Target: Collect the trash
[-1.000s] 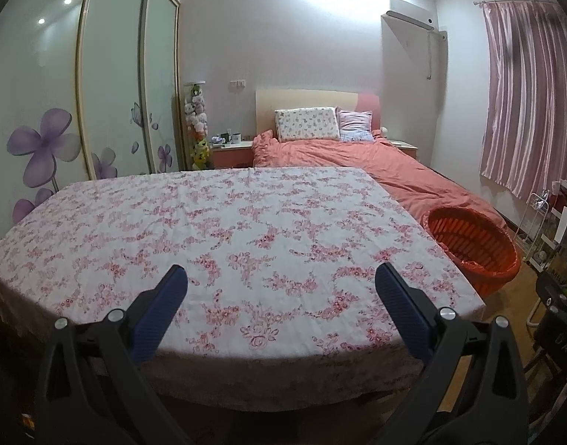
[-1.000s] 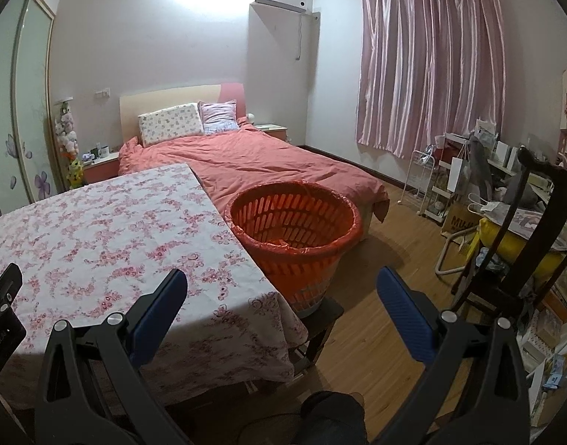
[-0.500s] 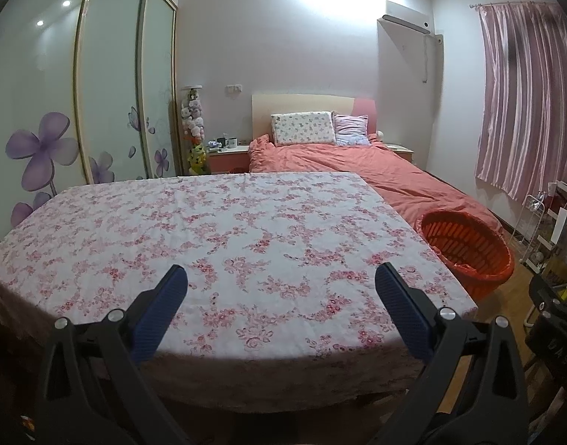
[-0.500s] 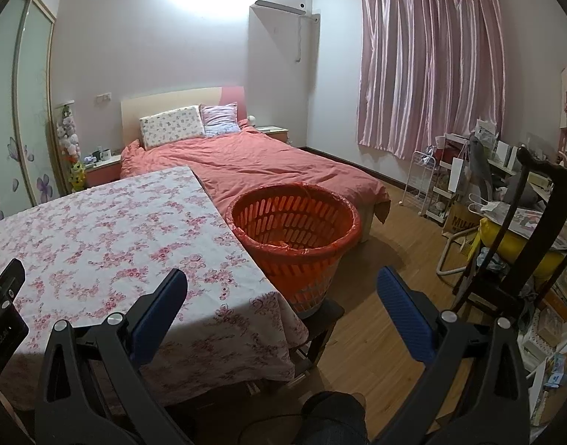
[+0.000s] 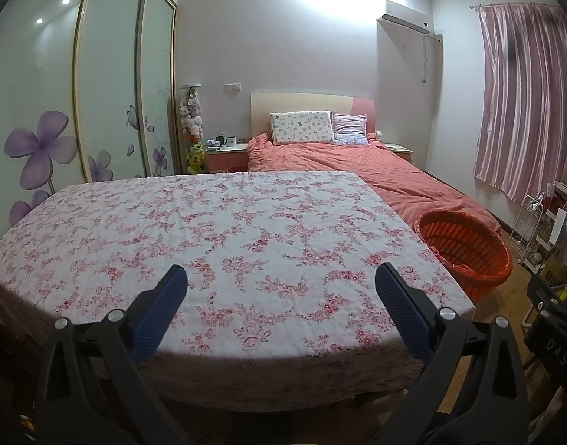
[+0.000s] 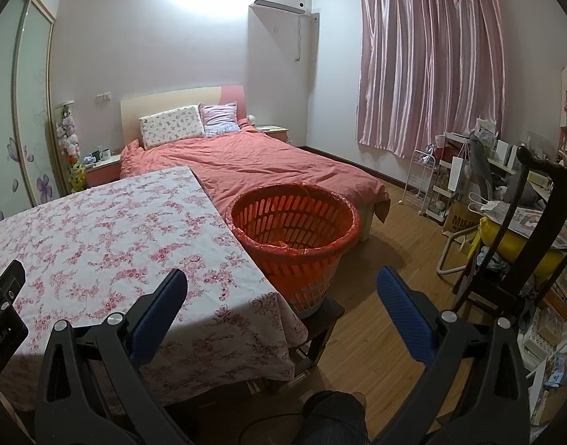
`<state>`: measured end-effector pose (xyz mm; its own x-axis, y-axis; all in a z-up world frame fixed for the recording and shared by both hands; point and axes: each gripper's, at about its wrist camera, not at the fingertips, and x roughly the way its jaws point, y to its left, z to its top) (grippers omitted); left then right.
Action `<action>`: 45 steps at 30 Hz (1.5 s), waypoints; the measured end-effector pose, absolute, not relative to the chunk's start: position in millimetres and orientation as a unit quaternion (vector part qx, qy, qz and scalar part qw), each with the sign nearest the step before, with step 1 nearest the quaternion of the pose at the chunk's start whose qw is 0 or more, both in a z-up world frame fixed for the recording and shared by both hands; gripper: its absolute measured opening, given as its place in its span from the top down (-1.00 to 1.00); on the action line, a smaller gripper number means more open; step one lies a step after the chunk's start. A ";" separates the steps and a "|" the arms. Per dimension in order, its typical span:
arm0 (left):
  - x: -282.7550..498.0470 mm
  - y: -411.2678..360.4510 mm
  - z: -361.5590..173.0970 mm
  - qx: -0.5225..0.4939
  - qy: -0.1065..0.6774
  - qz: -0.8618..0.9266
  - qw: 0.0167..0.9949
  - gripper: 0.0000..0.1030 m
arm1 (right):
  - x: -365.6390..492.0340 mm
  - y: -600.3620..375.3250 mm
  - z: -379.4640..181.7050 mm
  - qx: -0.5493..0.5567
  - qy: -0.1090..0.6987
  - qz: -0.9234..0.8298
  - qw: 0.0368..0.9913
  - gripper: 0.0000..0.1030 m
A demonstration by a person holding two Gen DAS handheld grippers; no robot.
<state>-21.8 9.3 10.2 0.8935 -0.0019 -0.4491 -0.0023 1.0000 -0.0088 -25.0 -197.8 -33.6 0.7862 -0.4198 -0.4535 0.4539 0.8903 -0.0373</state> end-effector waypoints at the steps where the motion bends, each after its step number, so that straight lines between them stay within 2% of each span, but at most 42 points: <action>1: -21.8 9.2 10.3 -0.005 0.231 0.000 0.973 -0.92 | -25.1 -197.9 -33.7 0.037 0.231 -0.231 0.944 -0.96; 45: -22.9 8.5 3.1 -0.005 0.238 0.000 0.971 -0.92 | -25.5 -198.1 -34.2 0.037 0.232 -0.231 0.944 -0.96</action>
